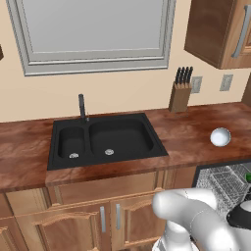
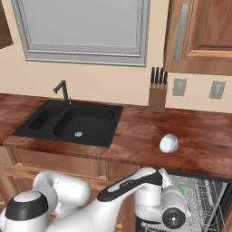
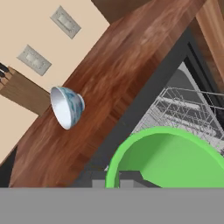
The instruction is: Pick up the cup and bowl from the counter, place them in the dishwasher, and close the dishwasher door.
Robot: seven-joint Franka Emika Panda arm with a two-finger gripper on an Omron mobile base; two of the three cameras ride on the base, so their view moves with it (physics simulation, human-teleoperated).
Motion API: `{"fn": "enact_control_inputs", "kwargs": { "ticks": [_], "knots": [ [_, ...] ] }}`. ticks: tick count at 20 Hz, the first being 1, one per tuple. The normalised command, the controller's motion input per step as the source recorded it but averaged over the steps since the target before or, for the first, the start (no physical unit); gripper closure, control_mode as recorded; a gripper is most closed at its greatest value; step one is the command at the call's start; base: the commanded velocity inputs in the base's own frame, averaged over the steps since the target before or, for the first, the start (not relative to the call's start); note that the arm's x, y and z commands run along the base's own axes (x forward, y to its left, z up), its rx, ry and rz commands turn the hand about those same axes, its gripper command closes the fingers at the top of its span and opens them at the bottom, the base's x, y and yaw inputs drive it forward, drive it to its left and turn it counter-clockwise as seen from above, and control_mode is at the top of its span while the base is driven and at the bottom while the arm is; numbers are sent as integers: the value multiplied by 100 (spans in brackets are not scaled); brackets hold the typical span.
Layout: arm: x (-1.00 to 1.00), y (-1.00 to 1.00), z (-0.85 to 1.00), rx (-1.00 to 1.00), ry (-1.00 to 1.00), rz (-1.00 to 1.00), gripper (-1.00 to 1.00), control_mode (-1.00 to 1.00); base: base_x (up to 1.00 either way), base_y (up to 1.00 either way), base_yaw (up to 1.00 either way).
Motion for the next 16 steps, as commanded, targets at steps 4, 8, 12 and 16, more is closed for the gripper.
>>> {"fn": "enact_control_inputs", "kwargs": {
  "ticks": [4, 8, 12, 16],
  "knots": [
    [1, -29, -30, 16, 11, 0, 100, -100, 0, 0, 0],
    [2, -41, -22, 20, 8, 0, 100, -100, 0, 0, 0],
    [12, -41, -40, 18, 6, 0, 100, -100, 0, 0, 0],
    [24, -28, -55, 10, 6, 0, 100, -100, 0, 0, 0]
  ]
}}
